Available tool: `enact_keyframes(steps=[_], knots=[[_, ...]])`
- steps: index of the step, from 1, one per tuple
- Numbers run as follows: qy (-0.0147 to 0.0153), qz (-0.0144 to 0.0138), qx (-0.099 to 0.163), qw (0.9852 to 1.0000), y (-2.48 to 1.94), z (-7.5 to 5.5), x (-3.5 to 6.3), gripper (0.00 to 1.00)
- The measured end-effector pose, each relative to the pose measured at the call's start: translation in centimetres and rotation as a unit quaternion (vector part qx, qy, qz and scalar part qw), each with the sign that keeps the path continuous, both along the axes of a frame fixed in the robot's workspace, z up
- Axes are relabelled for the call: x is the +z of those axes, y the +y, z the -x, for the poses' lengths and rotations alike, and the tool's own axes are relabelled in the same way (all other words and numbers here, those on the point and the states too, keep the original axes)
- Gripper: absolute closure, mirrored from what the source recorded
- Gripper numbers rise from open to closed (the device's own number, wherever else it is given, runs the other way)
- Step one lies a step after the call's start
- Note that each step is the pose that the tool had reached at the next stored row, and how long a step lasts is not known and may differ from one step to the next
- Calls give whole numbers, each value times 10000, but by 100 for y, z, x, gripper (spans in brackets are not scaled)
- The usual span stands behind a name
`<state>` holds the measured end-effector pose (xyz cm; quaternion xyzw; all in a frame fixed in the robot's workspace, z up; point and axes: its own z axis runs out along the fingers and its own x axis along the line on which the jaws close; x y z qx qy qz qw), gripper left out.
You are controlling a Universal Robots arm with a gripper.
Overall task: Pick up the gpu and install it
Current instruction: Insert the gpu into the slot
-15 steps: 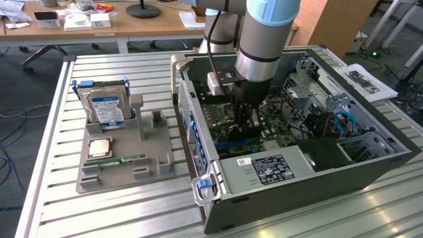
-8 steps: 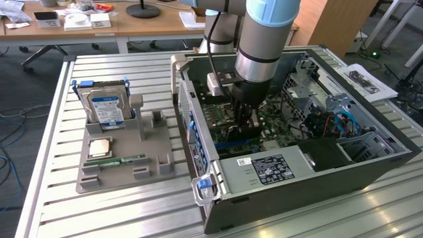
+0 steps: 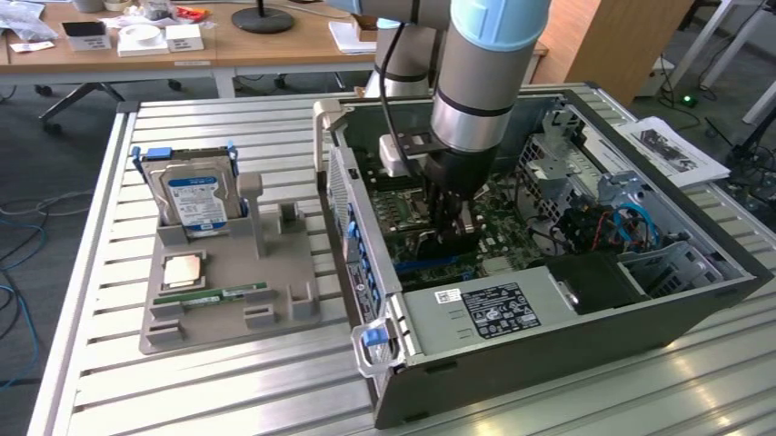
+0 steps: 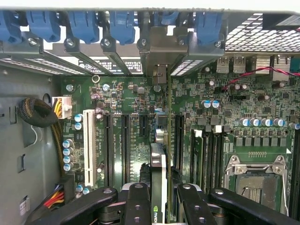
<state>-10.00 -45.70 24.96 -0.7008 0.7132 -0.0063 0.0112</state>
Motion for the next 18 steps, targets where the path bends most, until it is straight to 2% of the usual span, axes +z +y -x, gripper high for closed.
enact_keyframes(steps=[18], knots=[[1,1,0,10000,0,2,3,73]])
